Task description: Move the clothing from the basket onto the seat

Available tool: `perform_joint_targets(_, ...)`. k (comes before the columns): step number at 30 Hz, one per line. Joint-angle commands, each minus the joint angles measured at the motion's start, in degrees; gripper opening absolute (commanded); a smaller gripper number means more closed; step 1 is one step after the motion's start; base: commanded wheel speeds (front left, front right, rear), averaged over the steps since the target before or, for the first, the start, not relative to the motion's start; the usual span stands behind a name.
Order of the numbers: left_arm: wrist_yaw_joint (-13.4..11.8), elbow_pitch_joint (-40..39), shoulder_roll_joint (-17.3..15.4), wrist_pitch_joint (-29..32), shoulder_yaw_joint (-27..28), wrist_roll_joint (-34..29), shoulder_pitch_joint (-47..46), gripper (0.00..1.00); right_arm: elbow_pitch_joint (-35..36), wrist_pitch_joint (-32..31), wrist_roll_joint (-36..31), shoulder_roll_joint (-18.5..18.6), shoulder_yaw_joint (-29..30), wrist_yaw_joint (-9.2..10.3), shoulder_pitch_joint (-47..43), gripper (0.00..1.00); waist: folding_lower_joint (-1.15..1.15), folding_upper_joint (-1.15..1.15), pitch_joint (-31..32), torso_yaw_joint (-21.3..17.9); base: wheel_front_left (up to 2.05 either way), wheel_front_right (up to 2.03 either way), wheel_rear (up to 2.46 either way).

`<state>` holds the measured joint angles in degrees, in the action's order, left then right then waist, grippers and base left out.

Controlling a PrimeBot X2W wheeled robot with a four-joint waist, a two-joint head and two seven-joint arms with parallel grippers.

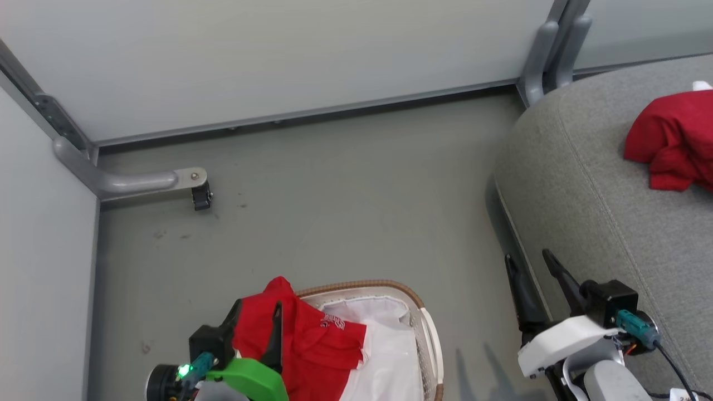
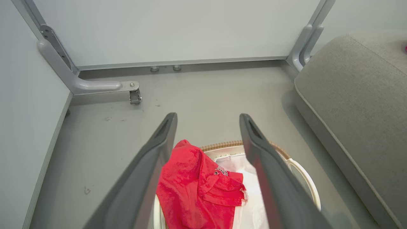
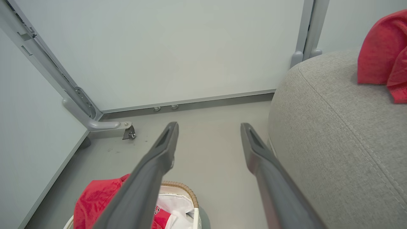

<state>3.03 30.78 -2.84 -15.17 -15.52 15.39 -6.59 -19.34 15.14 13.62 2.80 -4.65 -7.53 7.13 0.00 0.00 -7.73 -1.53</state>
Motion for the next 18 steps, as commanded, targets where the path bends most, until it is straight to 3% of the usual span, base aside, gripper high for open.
perform_joint_targets(1,-0.17,1.43,-0.11,0.03,-1.02,-0.25,-2.92,1.00,0.58,0.01,-0.19,0.22,-0.07,0.07,1.60,1.00,0.00,0.00,-6.08,-2.26,0.00,0.00,0.00)
perform_joint_targets(18,-0.90,21.63,-0.21,0.04,-8.95,-1.96,-22.50,1.00,3.10,0.01,2.00,0.21,-2.53,0.07,10.84,1.00,0.00,0.00,-24.24,-6.40,0.00,0.00,0.00)
